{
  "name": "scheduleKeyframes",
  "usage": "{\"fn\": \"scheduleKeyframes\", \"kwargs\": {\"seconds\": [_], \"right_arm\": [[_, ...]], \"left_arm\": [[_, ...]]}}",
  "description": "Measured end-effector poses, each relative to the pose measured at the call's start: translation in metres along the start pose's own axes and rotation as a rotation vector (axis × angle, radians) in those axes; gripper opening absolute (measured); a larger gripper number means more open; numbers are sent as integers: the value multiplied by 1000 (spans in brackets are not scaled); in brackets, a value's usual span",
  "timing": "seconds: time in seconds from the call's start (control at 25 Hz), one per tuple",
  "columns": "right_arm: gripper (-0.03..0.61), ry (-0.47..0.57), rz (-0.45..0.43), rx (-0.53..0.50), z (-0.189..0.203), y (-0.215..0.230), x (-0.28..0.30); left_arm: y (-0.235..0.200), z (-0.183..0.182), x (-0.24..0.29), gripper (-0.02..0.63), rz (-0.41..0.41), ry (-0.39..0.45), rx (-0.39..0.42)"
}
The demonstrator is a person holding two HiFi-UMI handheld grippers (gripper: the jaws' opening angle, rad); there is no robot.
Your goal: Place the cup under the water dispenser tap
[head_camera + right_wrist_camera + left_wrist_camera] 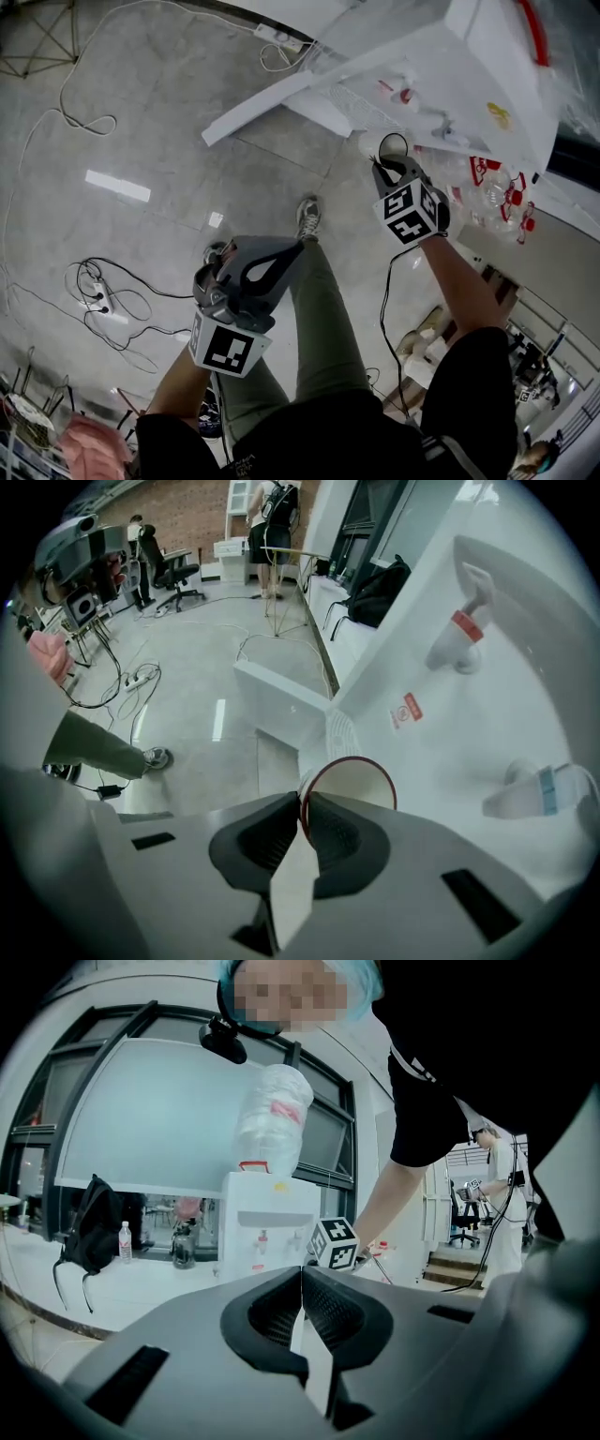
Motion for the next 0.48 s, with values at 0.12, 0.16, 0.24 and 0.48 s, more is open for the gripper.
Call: {"fn": "scheduleKeyframes", "kwargs": {"seconds": [0.12, 0.16, 0.24, 0.48], "right_arm": [[60, -33, 18, 10, 13, 18, 1], [60, -41, 24, 12, 17, 22, 2], [60, -51, 35, 16, 24, 31, 6], [61, -58, 55, 6, 32, 48, 21]], "left_arm": [[6, -7, 13, 20, 11, 5, -8], [7, -7, 17, 20, 14, 6, -11], [9, -7, 23, 20, 18, 1, -15], [7, 1, 35, 20, 25, -15, -17]]}}
Point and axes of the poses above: the fingertips, and each gripper's own axes: x forward along the fingers, y to its right, z out of its underside, the point moved 6 cm from there along -x, backward along the fingers, and after that the axes turned 9 degrees about -x, right-handed, at the moved point
